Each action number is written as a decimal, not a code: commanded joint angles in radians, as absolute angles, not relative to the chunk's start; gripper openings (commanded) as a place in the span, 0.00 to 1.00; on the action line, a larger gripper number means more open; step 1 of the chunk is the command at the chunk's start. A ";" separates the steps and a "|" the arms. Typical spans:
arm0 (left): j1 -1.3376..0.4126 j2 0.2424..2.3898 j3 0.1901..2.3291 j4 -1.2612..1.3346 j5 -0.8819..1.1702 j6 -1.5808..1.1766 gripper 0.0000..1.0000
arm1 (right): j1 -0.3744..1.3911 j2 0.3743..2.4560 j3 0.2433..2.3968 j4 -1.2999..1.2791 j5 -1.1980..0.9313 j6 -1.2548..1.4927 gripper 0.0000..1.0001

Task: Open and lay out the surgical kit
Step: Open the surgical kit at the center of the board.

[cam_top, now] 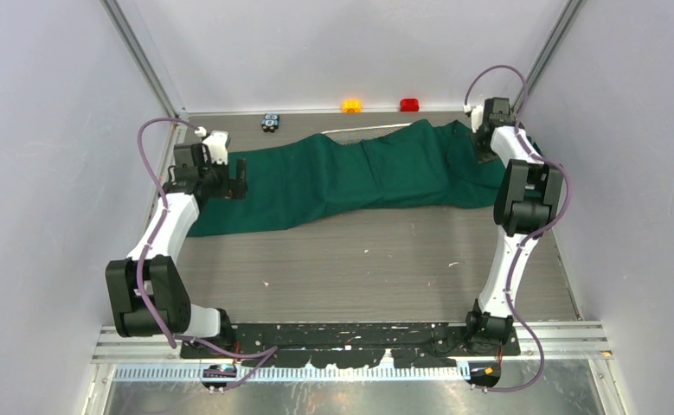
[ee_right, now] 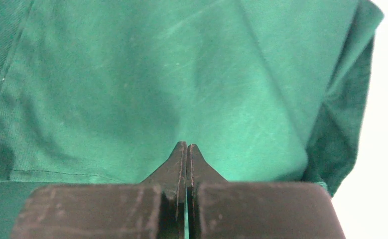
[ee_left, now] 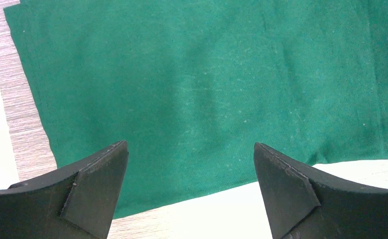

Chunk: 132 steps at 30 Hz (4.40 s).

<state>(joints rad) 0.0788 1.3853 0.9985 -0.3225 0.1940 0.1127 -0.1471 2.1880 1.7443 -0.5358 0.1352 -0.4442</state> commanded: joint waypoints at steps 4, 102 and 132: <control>0.076 1.395 1.040 -0.300 0.190 0.129 1.00 | -0.163 2.124 1.798 -0.605 -0.044 -0.413 0.12; -0.233 1.665 1.333 -0.443 0.276 0.448 0.87 | -0.336 1.258 1.228 -0.832 -0.296 -0.743 0.01; -0.256 1.815 1.558 -0.550 0.243 0.395 0.86 | -0.359 1.225 0.980 -0.997 0.227 -0.978 0.07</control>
<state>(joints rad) -0.2531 1.8778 1.5593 -0.5377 0.2600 0.3744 -0.3561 1.1912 0.9741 -1.0668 0.0856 -0.9455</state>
